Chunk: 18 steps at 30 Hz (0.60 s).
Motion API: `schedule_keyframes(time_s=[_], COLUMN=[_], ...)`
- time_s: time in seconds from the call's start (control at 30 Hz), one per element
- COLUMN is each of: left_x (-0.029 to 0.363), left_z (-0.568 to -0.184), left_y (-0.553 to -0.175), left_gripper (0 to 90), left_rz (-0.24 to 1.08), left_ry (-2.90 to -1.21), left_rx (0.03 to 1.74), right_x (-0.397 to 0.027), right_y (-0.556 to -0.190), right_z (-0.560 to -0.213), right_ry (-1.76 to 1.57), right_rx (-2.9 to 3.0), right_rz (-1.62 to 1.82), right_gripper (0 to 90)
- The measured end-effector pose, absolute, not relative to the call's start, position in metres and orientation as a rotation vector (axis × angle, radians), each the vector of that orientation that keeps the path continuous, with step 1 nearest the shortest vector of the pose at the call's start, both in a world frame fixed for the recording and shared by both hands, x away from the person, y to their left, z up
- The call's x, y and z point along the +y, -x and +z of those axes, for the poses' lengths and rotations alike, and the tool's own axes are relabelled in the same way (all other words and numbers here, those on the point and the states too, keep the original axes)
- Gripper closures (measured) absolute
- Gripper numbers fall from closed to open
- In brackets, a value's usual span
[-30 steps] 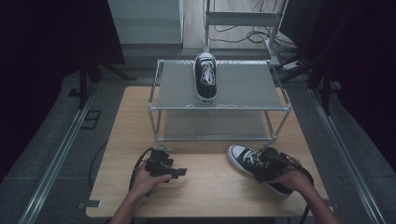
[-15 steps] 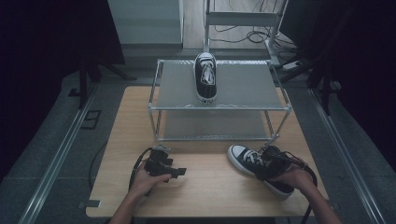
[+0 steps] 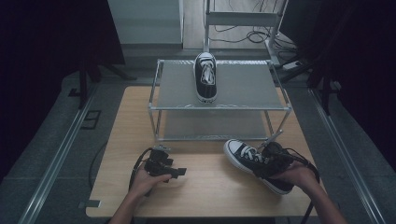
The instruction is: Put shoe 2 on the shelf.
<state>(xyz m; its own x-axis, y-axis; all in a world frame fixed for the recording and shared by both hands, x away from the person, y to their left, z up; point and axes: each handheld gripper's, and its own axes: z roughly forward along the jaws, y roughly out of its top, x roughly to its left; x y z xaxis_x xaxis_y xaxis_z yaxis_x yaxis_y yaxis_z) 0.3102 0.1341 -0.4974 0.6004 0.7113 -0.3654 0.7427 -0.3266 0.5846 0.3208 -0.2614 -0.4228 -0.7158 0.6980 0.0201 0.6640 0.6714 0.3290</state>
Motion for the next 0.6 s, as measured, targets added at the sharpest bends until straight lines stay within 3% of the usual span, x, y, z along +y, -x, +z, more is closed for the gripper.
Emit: schedule_keyframes(time_s=[0.6], left_x=[0.136], left_z=[-0.497], left_y=[-0.311], left_gripper=[22.5], left_rz=[-0.066], left_ry=[-2.074], left_rx=[1.147], right_x=[-0.236], right_y=[-0.319], right_z=[-0.371], right_ry=[-1.037], right_rx=[2.789], right_rz=[0.605], right_gripper=[21.2])
